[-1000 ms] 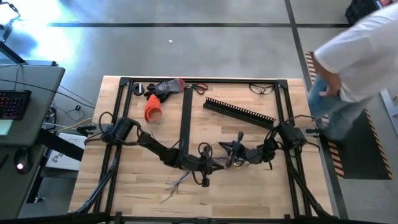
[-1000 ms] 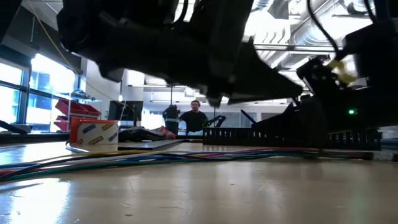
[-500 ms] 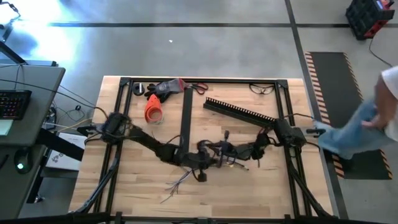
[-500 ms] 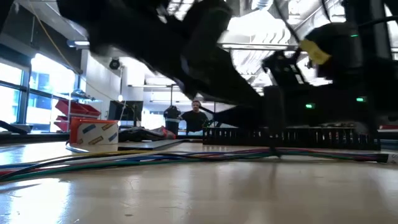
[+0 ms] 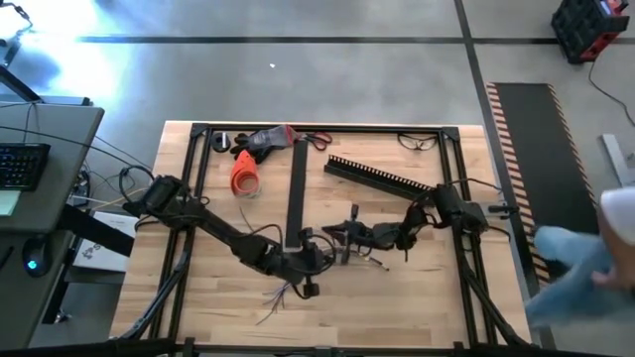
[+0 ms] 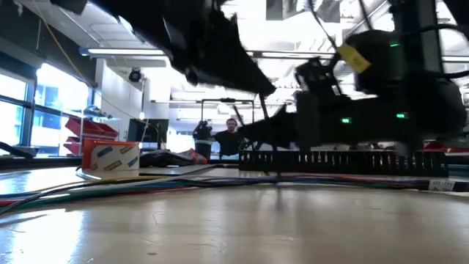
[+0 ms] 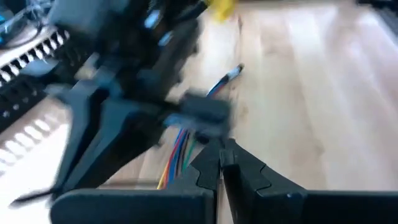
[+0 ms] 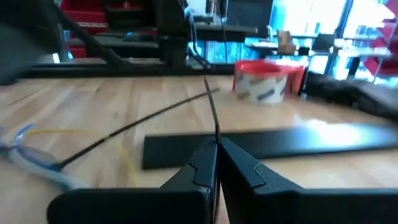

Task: Ziptie cables
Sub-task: Wrap the black zip tie on the cables

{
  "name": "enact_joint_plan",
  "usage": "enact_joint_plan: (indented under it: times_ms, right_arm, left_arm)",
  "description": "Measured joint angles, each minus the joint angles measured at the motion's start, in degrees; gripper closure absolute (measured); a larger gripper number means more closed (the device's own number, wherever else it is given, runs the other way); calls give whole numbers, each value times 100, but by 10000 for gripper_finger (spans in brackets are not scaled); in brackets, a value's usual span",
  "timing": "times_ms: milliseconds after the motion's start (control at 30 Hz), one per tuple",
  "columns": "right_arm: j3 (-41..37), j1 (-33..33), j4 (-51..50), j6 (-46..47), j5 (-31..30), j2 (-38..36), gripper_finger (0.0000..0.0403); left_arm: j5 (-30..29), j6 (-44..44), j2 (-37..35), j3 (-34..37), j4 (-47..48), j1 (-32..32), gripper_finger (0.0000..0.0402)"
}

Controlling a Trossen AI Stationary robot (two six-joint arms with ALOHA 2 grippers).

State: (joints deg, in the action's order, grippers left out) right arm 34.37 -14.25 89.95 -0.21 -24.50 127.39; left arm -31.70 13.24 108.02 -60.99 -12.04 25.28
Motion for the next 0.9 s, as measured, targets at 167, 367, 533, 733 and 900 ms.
enact_joint_plan:
  times_ms: [167,367,533,733,900]
  right_arm:
    - [-286,-494,2,145,-1060,23,403]
    - [-443,-896,0,426,-1650,87,403]
    - [-196,-828,4,472,-1696,155,403]
    - [635,-570,2,222,-1062,619,403]
    - [1226,-320,1,-32,-828,893,403]
  left_arm:
    - [163,12,381,7,-581,-58,402]
    - [719,-47,820,9,-1625,-221,402]
    - [667,-339,735,6,-1560,-274,402]
    - [520,-546,-86,7,-121,-270,402]
    - [523,-600,-615,4,678,-253,402]
